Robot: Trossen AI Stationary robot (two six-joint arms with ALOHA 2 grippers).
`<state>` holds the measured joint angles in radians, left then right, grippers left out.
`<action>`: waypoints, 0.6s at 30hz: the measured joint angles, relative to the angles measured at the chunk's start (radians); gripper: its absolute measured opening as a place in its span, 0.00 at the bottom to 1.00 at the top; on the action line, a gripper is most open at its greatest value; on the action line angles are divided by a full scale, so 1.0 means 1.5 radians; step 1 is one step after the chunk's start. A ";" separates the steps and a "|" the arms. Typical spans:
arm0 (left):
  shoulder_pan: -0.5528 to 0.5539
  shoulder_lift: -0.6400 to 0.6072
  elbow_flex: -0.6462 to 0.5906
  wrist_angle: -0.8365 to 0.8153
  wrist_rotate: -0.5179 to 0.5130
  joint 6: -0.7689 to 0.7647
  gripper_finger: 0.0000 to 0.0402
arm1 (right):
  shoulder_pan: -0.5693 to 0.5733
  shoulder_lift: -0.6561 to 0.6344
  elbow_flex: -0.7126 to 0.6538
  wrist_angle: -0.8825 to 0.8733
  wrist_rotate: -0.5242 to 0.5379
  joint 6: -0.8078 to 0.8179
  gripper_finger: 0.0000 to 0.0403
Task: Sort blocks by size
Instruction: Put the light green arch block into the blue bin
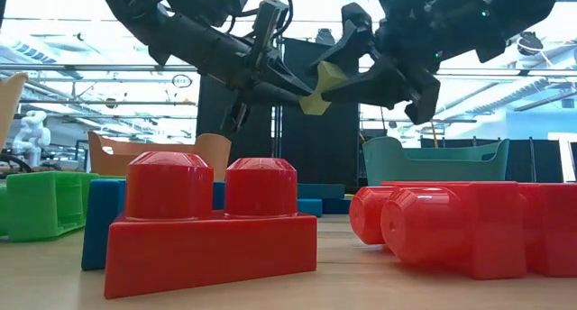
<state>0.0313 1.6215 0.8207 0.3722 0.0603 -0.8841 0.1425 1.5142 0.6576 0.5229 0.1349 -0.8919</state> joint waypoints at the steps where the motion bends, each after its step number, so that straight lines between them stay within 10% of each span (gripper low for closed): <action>1: 0.000 0.000 0.000 0.002 0.003 0.000 0.04 | 0.000 0.002 0.002 0.004 0.003 -0.004 0.53; 18: 0.000 0.000 0.000 0.003 0.024 0.055 0.13 | 0.000 0.000 0.002 0.002 0.020 0.010 0.28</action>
<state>0.0320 1.6211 0.8207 0.3772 0.0961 -0.8021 0.1429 1.5146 0.6609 0.5265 0.1656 -0.8771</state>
